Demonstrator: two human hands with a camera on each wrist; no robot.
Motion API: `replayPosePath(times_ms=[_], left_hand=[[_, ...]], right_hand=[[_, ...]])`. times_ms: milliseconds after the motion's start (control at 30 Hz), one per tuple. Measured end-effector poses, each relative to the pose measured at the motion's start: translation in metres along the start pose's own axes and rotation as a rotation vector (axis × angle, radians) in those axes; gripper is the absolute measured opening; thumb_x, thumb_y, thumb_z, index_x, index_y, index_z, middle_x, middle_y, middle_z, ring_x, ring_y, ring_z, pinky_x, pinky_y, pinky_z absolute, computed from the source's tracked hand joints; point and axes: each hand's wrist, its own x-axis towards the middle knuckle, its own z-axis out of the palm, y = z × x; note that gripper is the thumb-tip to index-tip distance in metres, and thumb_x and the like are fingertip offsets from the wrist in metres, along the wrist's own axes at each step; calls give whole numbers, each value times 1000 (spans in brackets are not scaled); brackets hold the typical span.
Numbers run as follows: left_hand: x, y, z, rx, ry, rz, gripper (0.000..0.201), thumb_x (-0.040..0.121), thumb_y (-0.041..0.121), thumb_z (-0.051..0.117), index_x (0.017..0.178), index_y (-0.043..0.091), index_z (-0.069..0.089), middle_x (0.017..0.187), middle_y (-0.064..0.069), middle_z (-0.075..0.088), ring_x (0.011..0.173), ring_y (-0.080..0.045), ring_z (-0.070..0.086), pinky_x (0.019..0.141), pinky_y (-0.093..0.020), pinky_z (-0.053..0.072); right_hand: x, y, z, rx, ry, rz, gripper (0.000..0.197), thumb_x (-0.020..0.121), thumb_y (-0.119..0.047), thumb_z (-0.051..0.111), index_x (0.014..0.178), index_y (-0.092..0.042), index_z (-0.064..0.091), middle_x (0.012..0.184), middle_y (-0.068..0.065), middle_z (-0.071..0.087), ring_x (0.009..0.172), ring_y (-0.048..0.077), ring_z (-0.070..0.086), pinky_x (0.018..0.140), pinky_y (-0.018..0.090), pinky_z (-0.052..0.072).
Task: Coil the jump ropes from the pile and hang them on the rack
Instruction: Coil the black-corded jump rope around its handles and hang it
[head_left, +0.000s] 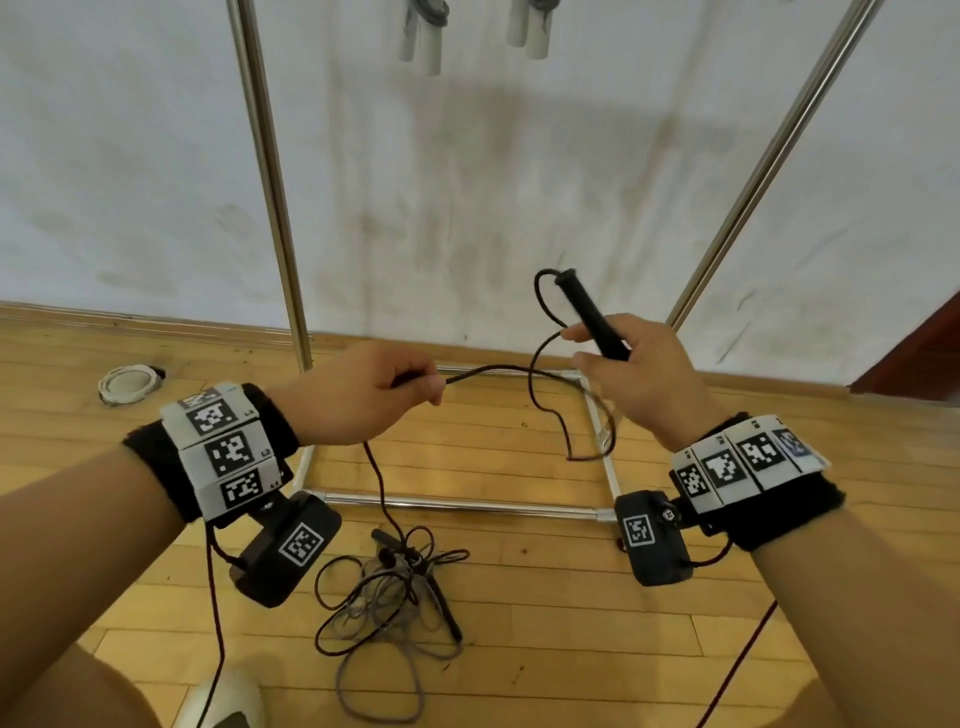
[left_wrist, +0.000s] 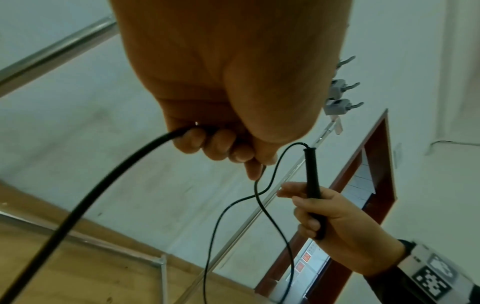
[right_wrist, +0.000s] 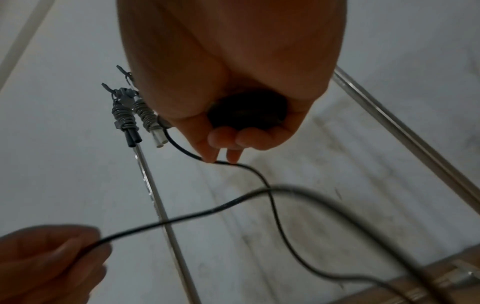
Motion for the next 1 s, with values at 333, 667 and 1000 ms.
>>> replayPosePath(times_ms=[333, 667, 1000], left_hand=[[4, 33, 4, -12, 260, 124, 20, 99, 35, 54, 82, 31, 63, 55, 6, 54, 50, -5, 53, 51, -19, 44], [4, 2, 8, -104, -100, 25, 18, 103, 30, 44, 96, 32, 61, 88, 11, 69, 83, 3, 62, 74, -20, 45], [10, -20, 8, -167, -247, -67, 24, 104, 31, 42, 98, 30, 66, 92, 7, 70, 89, -1, 66, 93, -33, 52]], right_hand=[[-24, -40, 44, 44, -193, -160, 20, 93, -34, 63, 96, -15, 66, 70, 7, 61, 57, 18, 55, 60, 40, 49], [-11, -57, 29, 4, -3, -224, 15, 91, -30, 67, 77, -25, 64, 56, -13, 51, 51, 1, 47, 53, 10, 40], [-4, -77, -6, 84, 232, -213, 14, 88, -32, 68, 77, -24, 66, 63, 5, 58, 54, 15, 52, 58, 39, 52]])
